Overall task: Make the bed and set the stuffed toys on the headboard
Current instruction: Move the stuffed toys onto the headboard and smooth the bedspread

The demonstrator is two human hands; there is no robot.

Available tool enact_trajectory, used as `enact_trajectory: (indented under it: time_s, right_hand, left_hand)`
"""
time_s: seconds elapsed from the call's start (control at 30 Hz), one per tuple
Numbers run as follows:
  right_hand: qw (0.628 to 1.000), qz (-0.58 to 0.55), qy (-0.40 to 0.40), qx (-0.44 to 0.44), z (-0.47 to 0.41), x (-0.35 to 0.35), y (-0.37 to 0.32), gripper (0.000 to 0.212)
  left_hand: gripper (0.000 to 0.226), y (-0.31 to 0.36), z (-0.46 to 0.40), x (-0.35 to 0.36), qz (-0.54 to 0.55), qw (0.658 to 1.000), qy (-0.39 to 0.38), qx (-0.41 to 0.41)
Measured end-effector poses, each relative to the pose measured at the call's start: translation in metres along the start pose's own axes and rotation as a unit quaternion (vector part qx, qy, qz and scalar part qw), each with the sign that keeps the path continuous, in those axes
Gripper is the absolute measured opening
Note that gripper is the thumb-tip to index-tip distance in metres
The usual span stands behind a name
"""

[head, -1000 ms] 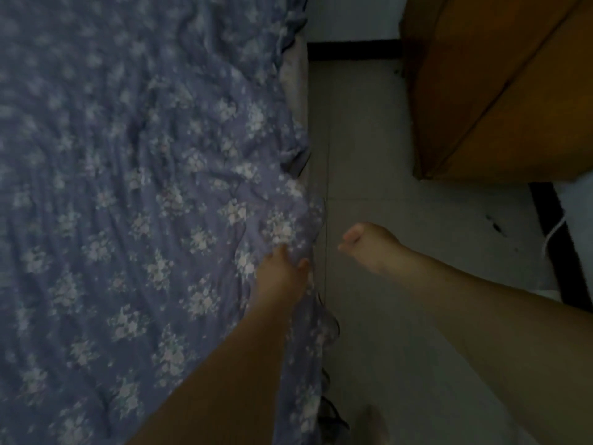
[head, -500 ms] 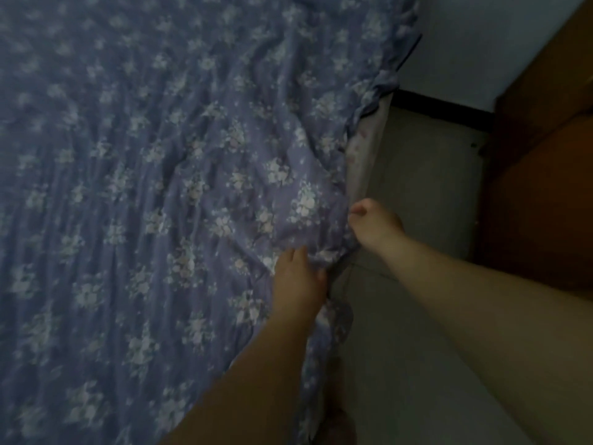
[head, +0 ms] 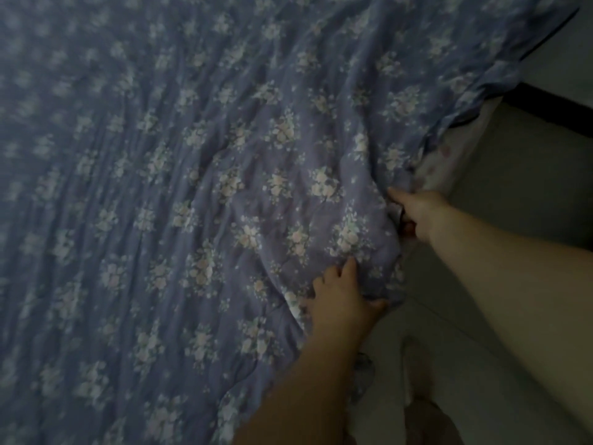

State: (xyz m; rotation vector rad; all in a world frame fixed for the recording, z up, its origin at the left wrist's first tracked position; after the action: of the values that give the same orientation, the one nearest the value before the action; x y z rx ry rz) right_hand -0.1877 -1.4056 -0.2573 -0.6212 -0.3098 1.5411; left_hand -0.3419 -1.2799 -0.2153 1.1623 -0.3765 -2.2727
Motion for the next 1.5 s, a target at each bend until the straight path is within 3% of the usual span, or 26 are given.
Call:
enact_trajectory:
  time_s: [0.03, 0.07, 0.17, 0.27, 0.47, 0.6, 0.67, 0.73, 0.87, 0.97, 1.07, 1.1, 1.23, 1.3, 1.37, 1.4, 1.5]
  right_hand:
    - [1.0, 0.011, -0.014, -0.023, 0.001, -0.007, -0.007, 0.009]
    - [0.998, 0.022, -0.01, -0.049, -0.002, -0.025, -0.015, 0.006]
    - [0.99, 0.073, 0.051, -0.108, -0.007, -0.1, -0.046, 0.027]
    - [0.981, 0.123, 0.056, -0.141, 0.0, -0.151, -0.073, 0.029]
    - [0.981, 0.129, 0.04, -0.138, -0.024, -0.172, -0.071, 0.031]
    - [0.972, 0.208, 0.074, -0.083, -0.063, -0.159, -0.043, 0.028]
    - [0.967, 0.246, 0.036, -0.057, -0.071, -0.147, -0.053, 0.027]
    - [0.966, 0.253, 0.001, -0.051, -0.065, -0.14, -0.079, 0.039]
    - [0.973, 0.215, 0.035, -0.075, -0.071, -0.147, -0.134, 0.042]
    - [0.985, 0.16, 0.042, -0.048, -0.087, -0.145, -0.152, 0.027]
    - [0.989, 0.132, 0.043, -0.042, -0.107, -0.135, -0.17, 0.026]
    - [0.993, 0.106, 0.046, -0.03, -0.116, -0.132, -0.172, 0.023]
    - [0.999, -0.024, 0.03, 0.036, -0.147, -0.112, -0.174, 0.055]
    - [0.998, -0.044, 0.018, 0.047, -0.159, -0.097, -0.179, 0.045]
    - [0.998, -0.04, 0.023, 0.038, -0.165, -0.095, -0.187, 0.01]
    - [0.998, -0.041, 0.031, 0.029, -0.167, -0.101, -0.195, 0.011]
    - [0.991, 0.012, 0.124, -0.043, -0.17, -0.156, -0.223, 0.011]
  left_hand:
    - [0.084, 0.002, -0.003, 0.0, -0.015, 1.0, -0.004, -0.006]
    - [0.08, 0.01, -0.004, 0.0, -0.037, 0.999, -0.003, -0.014]
    - [0.051, 0.027, -0.015, -0.004, -0.122, 0.992, 0.018, -0.027]
    - [0.031, 0.038, -0.031, 0.001, -0.119, 0.992, -0.008, -0.029]
    - [0.037, 0.057, -0.05, 0.018, -0.09, 0.98, -0.167, -0.055]
    - [0.036, 0.049, -0.06, 0.024, -0.124, 0.975, -0.171, -0.076]
    - [0.038, 0.06, -0.072, 0.016, -0.14, 0.97, -0.184, -0.08]
    - [0.046, 0.083, -0.09, 0.004, -0.097, 0.975, -0.189, -0.064]
    - [0.045, 0.141, -0.142, -0.04, -0.029, 0.999, -0.043, -0.013]
    - [0.036, 0.182, -0.17, -0.075, -0.052, 0.997, 0.049, 0.038]
    - [0.033, 0.204, -0.202, -0.1, -0.014, 0.992, 0.108, 0.066]
    - [0.032, 0.205, -0.212, -0.105, -0.005, 0.991, 0.117, 0.068]
    - [0.027, 0.206, -0.245, -0.104, 0.011, 0.992, 0.102, 0.079]
    - [0.027, 0.2, -0.254, -0.098, 0.005, 0.995, 0.07, 0.076]
    - [0.025, 0.198, -0.257, -0.1, -0.005, 0.995, 0.051, 0.084]
    - [0.024, 0.197, -0.26, -0.108, -0.009, 0.994, 0.068, 0.083]
    - [0.023, 0.196, -0.257, -0.154, -0.089, 0.953, 0.281, 0.076]
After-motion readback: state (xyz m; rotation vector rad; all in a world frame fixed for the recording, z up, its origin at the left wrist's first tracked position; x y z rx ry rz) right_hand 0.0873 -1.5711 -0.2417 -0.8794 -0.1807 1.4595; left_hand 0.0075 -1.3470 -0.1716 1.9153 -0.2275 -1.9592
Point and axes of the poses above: each hand's wrist, its own z-axis away from the middle knuckle, its own x-axis out of the palm, y = z × x, the point moved 7 cm from there along -z, towards the middle knuckle, and after that the axes turned 10 degrees about x, right-handed, at the moved point
